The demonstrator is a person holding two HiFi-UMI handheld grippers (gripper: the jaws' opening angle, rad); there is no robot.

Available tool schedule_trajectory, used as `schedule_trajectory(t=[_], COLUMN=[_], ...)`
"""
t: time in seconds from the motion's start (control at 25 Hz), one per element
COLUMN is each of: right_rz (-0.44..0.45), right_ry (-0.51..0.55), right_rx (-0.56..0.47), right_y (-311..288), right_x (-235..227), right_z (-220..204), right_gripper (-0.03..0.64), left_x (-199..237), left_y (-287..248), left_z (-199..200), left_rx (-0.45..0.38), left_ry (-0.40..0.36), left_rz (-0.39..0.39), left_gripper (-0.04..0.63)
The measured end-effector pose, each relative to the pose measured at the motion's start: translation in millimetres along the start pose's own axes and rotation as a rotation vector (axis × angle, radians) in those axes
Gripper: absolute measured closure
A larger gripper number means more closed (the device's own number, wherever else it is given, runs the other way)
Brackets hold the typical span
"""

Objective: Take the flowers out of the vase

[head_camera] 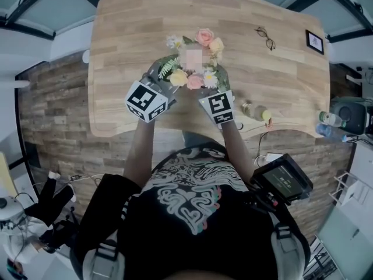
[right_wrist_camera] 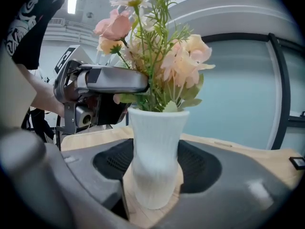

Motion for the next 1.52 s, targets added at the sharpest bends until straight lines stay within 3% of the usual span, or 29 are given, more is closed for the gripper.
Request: schedule_trajectory(t=[0.76,0.96,1.52], right_rz=[-0.027,-0.025,-0.048], right_ry=[-0.004,0.002,-0.015], right_rx=[0.015,0.018,0.041], right_y=[2.2,1.2,0.8], right_x=[-7.0,-6.4,-10.0], right_z=[-6.7,-8.6,-19.2], right_gripper=[0.327,0.327,0.327], left_x=[1.5,4.7,27.5], left_y=[0.5,5.4,25.3], left_z=[21.3,23.7,72.1], left_rx=[-0.025,-0.045,-0.274], left_ry=[0.053,0.099,0.283], left_rz=[0.072,0.113,0.174], left_gripper=[0.532,0.534,0.538])
Point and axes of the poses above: the fingertips, and each gripper's own axes: y backward along the fingers, x to its left, z out of its top, the point moved 3 cm from there along y, backward along the fingers, and after that the axes turned 15 degrees about -x, right-handed, at the moved point
